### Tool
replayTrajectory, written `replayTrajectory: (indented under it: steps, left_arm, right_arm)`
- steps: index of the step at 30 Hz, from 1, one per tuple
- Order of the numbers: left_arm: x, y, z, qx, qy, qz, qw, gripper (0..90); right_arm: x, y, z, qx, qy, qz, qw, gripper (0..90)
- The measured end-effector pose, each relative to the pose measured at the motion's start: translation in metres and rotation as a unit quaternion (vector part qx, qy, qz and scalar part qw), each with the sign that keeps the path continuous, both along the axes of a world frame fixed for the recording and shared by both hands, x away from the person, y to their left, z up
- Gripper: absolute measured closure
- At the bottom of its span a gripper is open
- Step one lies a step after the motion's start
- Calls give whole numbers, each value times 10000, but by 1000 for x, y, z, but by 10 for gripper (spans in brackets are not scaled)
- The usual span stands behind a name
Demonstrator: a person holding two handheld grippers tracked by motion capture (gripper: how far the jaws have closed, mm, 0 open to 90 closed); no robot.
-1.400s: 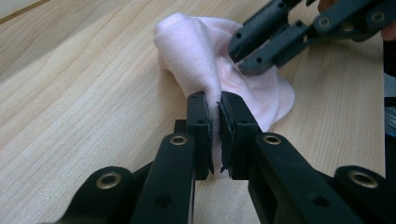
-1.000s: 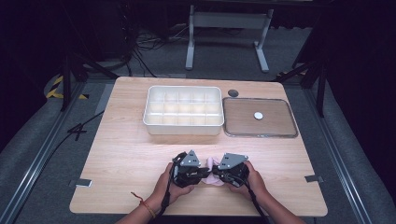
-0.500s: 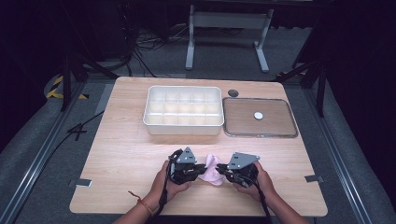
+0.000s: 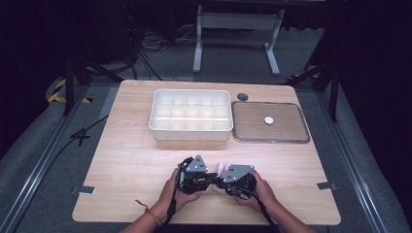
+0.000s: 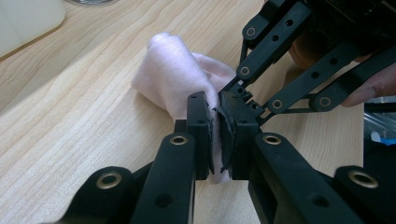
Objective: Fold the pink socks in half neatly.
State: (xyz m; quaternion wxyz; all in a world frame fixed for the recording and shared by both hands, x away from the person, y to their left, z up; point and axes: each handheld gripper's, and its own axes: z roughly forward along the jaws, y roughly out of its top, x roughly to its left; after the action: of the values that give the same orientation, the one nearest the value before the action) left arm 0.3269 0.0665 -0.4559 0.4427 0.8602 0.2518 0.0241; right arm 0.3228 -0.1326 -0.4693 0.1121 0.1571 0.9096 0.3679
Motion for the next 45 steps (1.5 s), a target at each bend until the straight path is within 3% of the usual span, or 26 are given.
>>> replayTrajectory:
  steps: [5, 10, 16, 24, 32, 37, 40, 42, 45]
  left_arm:
    - [3, 4, -1, -45, 25, 124, 9999, 830]
    - [5, 7, 1, -22, 13, 140, 9999, 831]
    - [4, 6, 1, 3, -18, 135, 9999, 829]
    - [0, -2, 3, 84, -153, 46, 9998, 822]
    - [-5, -13, 1, 413, -386, 78, 9984, 805]
    - [-2, -11, 1, 349, -371, 90, 9987, 812]
    - [-3, -13, 1, 345, -340, 134, 9987, 811]
    - [-4, -15, 1, 332, -364, 102, 9987, 808]
    - [-6, -19, 0, 441, -458, 48, 9980, 801]
  right_arm:
    - [-1, -3, 2, 59, -19, -5, 10000, 837]
    - [-3, -20, 14, 209, -63, -94, 9997, 827]
    - [-2, -38, 15, 99, -20, -354, 9993, 818]
    - [3, -29, 4, -121, 22, -288, 9995, 828]
    - [4, -31, 3, 136, 35, -189, 9997, 793]
    - [5, -48, 17, 372, -108, -464, 9982, 776]
    - [10, -54, 11, 243, 43, -624, 9977, 783]
    - [10, -51, 5, 62, 89, -589, 9982, 787]
    - [10, -47, 2, 13, 89, -548, 9985, 789]
